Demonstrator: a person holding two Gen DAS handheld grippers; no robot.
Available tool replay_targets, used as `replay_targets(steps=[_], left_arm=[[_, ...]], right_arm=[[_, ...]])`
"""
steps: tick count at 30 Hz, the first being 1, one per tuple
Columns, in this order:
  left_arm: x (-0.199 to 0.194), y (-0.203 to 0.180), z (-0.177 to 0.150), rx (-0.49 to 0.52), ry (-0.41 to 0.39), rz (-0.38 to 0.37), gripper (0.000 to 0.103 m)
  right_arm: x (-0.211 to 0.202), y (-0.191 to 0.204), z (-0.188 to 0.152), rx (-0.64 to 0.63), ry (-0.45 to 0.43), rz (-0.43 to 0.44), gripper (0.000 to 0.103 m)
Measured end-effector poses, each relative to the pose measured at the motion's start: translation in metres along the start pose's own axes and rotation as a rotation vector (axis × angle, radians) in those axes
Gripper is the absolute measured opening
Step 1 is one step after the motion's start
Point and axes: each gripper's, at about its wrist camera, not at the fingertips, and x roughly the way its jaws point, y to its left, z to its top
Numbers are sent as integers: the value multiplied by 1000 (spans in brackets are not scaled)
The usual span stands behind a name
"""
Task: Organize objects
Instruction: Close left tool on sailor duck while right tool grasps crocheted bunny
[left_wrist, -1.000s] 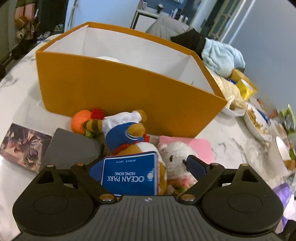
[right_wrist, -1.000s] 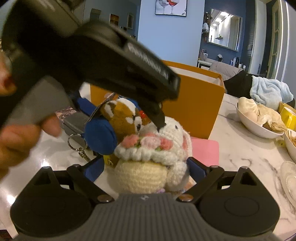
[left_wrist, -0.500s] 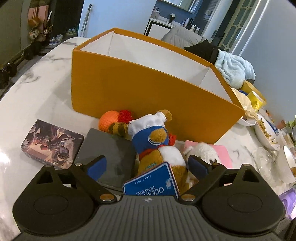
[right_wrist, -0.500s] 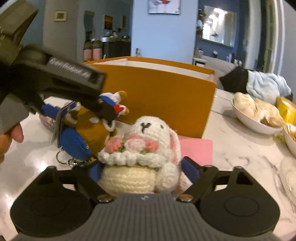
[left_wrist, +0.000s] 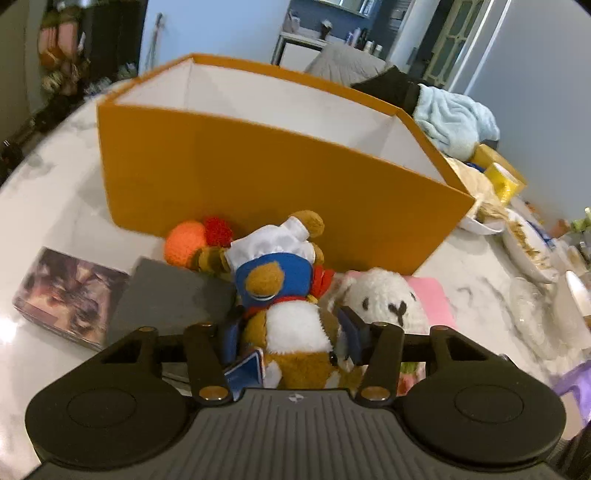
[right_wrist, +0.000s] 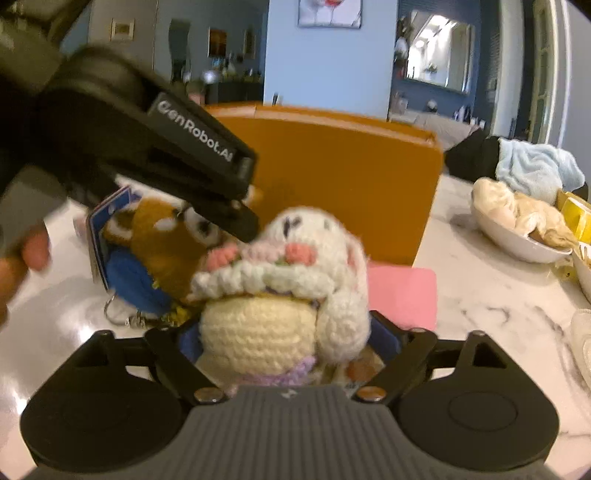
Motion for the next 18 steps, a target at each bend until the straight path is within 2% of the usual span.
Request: replay_targets(steps=[2,13,18], left_arm=[[-2,2,-2,-10,-10,-5,62],[-10,12,-4,-53,-22,-36,60],[-21,14,-6,-42,-52,-28,60]], right_arm=[[-2,6,-2,-16,-2,-16,90],[-6,-5,-1,63,-26,25,75],[-16,-8,-2,82,-53,32,73]])
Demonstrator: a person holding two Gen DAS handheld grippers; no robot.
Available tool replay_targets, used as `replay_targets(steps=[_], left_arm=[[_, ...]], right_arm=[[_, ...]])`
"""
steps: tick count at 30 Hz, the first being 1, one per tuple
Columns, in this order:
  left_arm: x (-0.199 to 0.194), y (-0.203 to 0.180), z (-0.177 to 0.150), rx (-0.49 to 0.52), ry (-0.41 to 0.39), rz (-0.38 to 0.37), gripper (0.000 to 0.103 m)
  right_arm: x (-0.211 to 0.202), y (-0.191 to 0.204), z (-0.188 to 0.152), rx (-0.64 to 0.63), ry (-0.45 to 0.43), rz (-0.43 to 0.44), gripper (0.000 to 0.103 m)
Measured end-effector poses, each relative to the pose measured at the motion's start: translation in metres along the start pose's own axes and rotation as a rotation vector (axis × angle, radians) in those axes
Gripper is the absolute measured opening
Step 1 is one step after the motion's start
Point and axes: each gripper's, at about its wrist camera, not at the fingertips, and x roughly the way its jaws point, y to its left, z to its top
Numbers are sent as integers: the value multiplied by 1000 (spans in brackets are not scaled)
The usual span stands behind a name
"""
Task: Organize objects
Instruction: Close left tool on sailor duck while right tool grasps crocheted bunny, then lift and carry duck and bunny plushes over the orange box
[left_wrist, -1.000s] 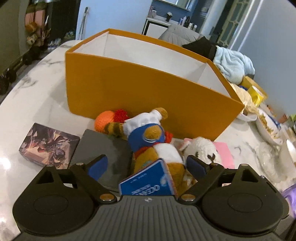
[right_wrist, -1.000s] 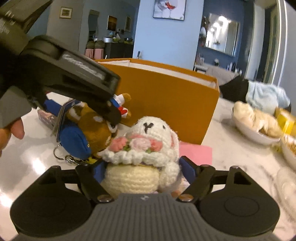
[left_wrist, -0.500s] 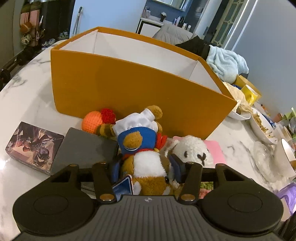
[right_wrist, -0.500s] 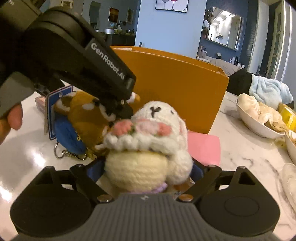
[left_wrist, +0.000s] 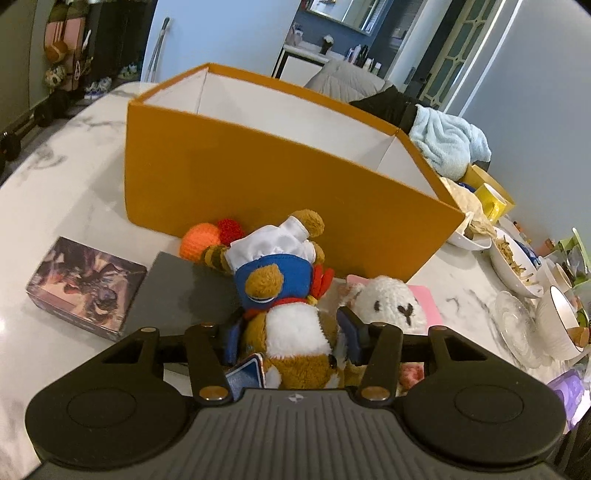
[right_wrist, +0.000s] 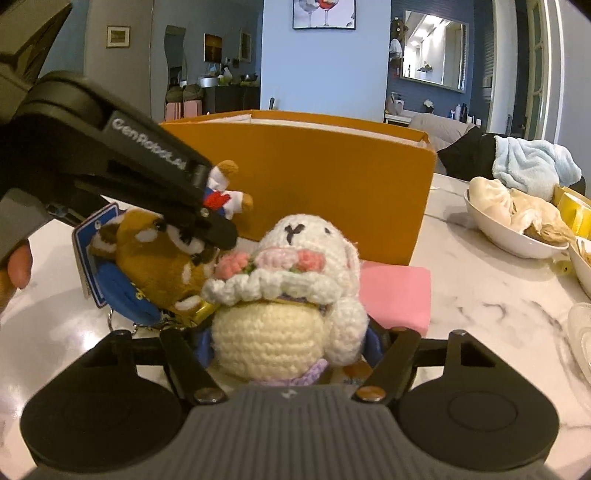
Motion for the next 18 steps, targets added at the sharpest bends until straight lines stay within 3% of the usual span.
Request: replay_targets(steps=[11,18], left_arm=[[-26,4,-5,31,-26,12,60],[-35,0,-8,74,-54,63,60]], right_arm=[[-35,-2,13,11,-61,16,73],[-39,-2,24,8,-54,3,73]])
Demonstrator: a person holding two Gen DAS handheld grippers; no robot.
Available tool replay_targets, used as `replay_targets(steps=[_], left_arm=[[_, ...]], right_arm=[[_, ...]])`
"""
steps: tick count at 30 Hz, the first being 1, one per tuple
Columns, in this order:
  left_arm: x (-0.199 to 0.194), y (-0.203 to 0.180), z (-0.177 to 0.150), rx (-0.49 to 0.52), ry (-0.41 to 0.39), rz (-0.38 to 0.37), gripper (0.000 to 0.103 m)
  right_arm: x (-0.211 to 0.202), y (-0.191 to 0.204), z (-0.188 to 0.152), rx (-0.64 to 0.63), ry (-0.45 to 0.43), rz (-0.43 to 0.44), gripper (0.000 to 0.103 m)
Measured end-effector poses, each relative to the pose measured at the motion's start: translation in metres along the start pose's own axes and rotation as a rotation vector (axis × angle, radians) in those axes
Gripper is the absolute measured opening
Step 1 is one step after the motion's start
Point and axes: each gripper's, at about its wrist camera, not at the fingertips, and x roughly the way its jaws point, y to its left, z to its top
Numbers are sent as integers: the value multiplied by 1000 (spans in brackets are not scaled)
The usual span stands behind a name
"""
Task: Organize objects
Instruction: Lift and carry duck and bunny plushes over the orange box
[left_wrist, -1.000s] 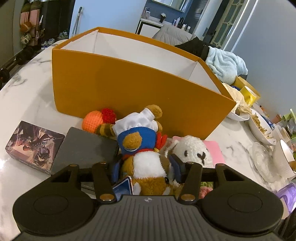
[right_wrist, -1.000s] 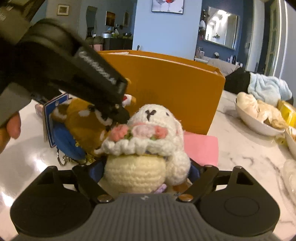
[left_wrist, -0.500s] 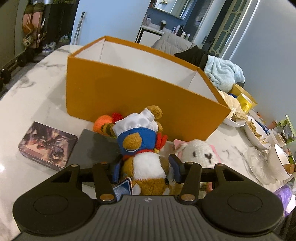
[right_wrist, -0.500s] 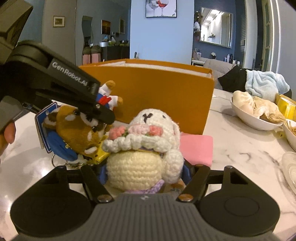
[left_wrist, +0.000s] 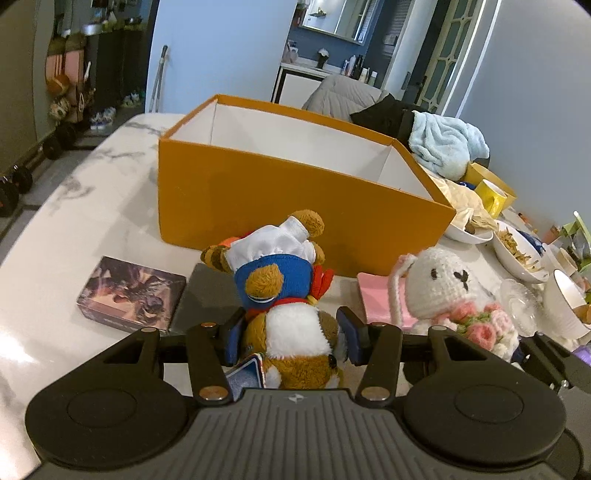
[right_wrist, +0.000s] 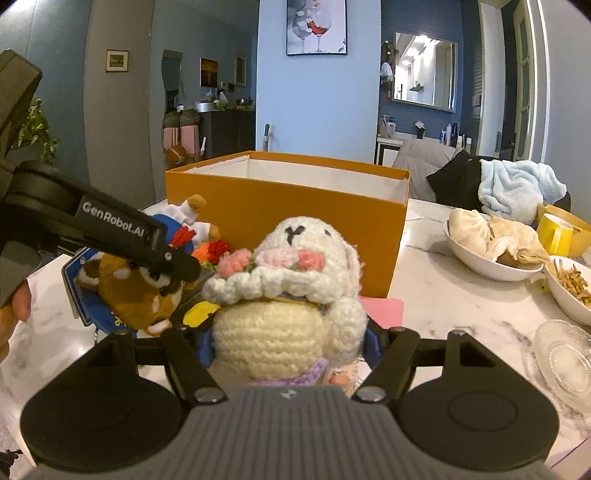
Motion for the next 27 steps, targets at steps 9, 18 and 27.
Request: replay_targets(steps=[9,18,27], left_arm=[[-9,0,3,24,-29,25,60],[-12,2,5,35,-32,57,60],[-16,-2,13,65,-49,83,60]], right_arm=[[-13,1,10,-10,-13,15,73],[-15,5,14,-29,-19,25,73],[-19,5,25,-51,-45,37,74]])
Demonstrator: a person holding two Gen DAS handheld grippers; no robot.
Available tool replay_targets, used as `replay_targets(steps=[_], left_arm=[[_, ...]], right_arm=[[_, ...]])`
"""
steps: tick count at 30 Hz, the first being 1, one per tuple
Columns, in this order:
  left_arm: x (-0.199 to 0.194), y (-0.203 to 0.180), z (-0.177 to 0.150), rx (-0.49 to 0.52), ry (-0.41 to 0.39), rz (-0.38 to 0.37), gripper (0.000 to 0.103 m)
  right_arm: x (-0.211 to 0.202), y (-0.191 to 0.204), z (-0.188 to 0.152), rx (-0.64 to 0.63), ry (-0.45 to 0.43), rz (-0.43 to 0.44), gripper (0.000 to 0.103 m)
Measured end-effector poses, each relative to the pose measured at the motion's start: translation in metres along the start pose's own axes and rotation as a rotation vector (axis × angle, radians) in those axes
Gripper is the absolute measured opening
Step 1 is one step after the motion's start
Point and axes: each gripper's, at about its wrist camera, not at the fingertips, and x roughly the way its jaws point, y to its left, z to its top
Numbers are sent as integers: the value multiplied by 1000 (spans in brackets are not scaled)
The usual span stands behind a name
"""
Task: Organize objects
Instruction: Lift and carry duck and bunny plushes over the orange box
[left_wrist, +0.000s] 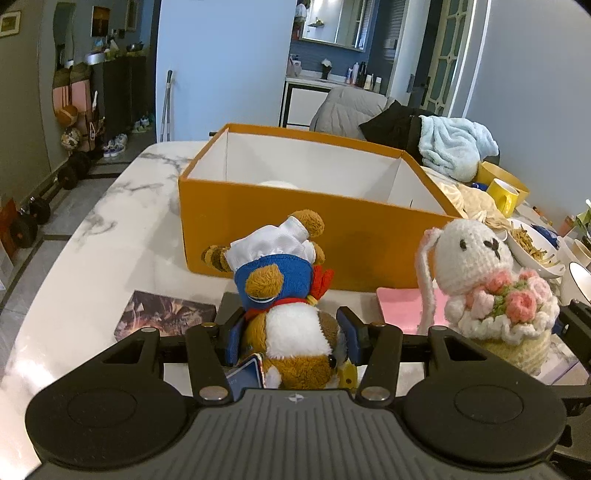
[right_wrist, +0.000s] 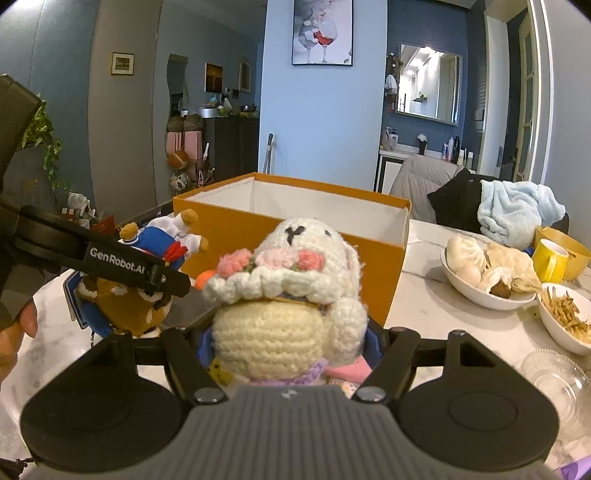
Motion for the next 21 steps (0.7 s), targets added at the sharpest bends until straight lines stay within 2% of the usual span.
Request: replay_targets(steps=[8,12,17,21], left_arm=[[0,-2,11,16,-18,8,60],[2,-1,28,20,-24,0,60],[4,3,73,28,-69,-6,60],[16,6,119,25,-107,13,60]], right_arm=[[0,0,14,-27,-27,12,74],[4,-2,28,-42,-40,34,74],[20,-10,64,-73,-75,44,74],[48,-29,103,-57,-81,41,74]])
